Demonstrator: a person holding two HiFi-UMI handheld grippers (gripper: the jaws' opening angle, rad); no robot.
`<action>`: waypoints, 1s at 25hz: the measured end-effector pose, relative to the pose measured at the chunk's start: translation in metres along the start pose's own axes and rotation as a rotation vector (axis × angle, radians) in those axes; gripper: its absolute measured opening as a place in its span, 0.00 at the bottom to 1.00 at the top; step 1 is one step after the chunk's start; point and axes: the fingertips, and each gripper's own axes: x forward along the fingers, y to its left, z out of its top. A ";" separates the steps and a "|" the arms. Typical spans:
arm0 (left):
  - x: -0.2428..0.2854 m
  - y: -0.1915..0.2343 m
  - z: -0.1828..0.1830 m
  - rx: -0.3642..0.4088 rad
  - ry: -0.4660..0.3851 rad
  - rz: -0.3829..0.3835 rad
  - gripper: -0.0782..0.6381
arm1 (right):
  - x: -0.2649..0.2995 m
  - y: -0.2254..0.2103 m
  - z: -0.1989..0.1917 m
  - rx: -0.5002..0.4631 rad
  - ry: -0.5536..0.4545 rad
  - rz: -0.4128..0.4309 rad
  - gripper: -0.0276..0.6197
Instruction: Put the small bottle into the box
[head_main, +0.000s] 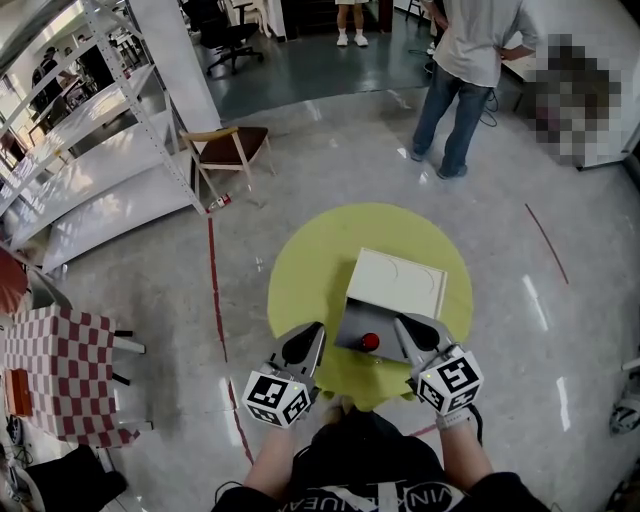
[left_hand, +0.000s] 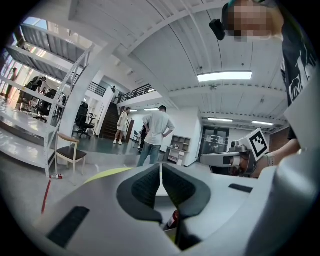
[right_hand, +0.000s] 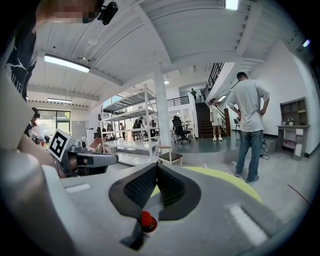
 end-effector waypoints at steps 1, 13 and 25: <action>0.000 0.000 -0.001 -0.001 0.001 0.002 0.14 | 0.000 0.000 0.000 0.001 0.002 0.001 0.05; -0.007 0.005 -0.005 -0.008 0.015 0.017 0.14 | 0.004 0.004 -0.005 0.016 0.017 0.014 0.05; -0.011 0.006 -0.010 -0.015 0.024 0.020 0.14 | 0.004 0.009 -0.012 0.031 0.023 0.021 0.05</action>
